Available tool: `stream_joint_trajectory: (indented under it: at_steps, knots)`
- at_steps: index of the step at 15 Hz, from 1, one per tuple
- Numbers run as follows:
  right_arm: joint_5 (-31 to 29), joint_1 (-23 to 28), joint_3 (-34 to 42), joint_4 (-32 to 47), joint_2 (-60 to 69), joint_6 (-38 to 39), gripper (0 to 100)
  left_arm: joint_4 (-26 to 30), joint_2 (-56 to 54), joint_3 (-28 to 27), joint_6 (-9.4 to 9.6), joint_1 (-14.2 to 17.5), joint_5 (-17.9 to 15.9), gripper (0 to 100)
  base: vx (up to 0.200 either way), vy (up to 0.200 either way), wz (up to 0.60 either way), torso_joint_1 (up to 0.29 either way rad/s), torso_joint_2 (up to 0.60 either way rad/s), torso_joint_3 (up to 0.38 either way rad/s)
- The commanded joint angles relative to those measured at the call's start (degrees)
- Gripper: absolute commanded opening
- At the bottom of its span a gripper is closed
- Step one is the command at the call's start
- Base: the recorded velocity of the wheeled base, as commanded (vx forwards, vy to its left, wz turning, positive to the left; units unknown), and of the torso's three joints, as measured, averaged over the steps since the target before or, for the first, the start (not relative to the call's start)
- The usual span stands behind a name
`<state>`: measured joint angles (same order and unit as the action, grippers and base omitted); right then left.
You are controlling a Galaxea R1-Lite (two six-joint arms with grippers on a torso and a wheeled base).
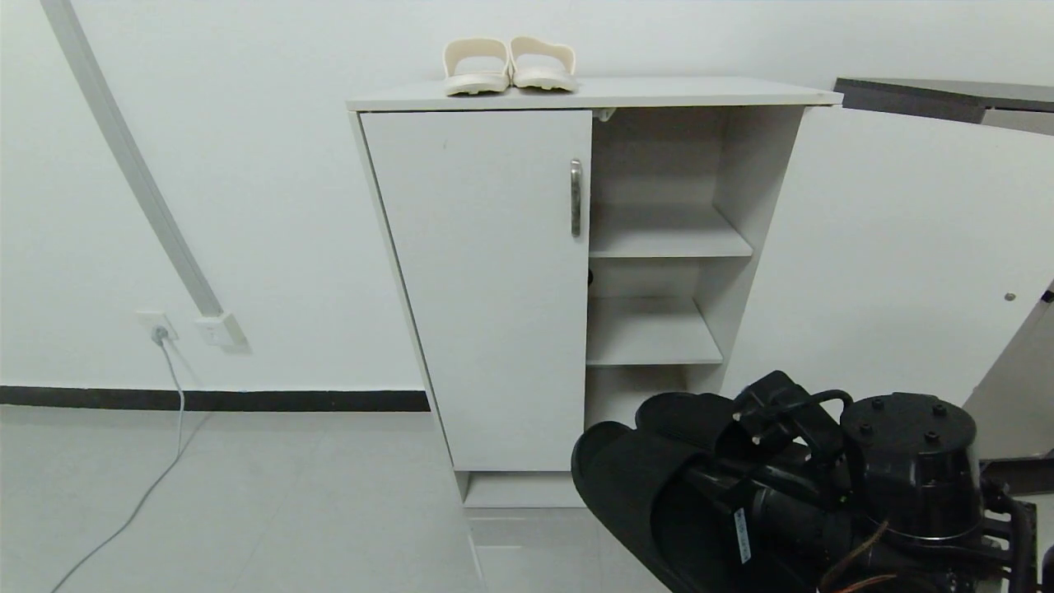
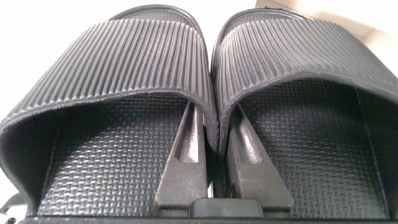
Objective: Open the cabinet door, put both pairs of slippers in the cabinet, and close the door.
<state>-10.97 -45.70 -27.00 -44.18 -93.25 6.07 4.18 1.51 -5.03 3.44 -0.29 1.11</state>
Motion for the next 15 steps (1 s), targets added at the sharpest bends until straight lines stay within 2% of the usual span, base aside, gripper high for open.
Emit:
stream_joint_trajectory:
  at_steps: [1, 3, 5, 7, 9, 11, 15]
  knots:
    - [0.1, -0.4, 0.0, 0.0, -0.2, 0.0, 0, -4.7, -1.5, 5.0, 0.69, 0.2, -2.3, 0, 0.000, 0.000, 0.00, 0.000, 0.00, 0.000]
    - [-0.1, -0.4, -0.2, -0.7, -1.5, 0.1, 0, -4.1, -1.5, 5.0, 0.78, 0.2, -2.8, 0, 0.000, 0.000, 0.00, 0.000, 0.00, 0.000]
    - [-0.3, -0.6, -0.2, -3.4, -3.0, 0.1, 0, -4.1, -1.5, 5.0, -0.01, 0.2, -2.6, 0, 0.000, 0.000, 0.00, 0.000, 0.00, 0.000]
    - [-2.5, -0.6, -0.9, -5.8, -5.0, 0.1, 0, -4.1, -1.5, 5.0, 0.08, 0.2, -2.5, 0, 0.000, 0.000, 0.00, 0.000, 0.00, 0.000]
    - [-6.8, -0.8, -3.7, -6.4, -7.8, 0.6, 0, -4.1, -1.5, 5.0, -0.63, 0.2, -2.1, 0, 0.000, 0.000, 0.00, 0.000, 0.00, 0.000]
    - [-11.7, -2.3, -7.7, -6.4, -10.7, 3.3, 0, -4.0, -1.5, 4.9, -2.12, 0.1, -2.0, 0, 0.000, 0.000, 0.00, 0.000, 0.00, 0.000]
    - [-23.6, -4.6, -14.1, -6.2, -15.7, 4.9, 0, -4.0, -1.5, 5.0, -2.12, 0.2, -2.0, 0, 0.000, 0.000, 0.00, 0.000, 0.00, 0.000]
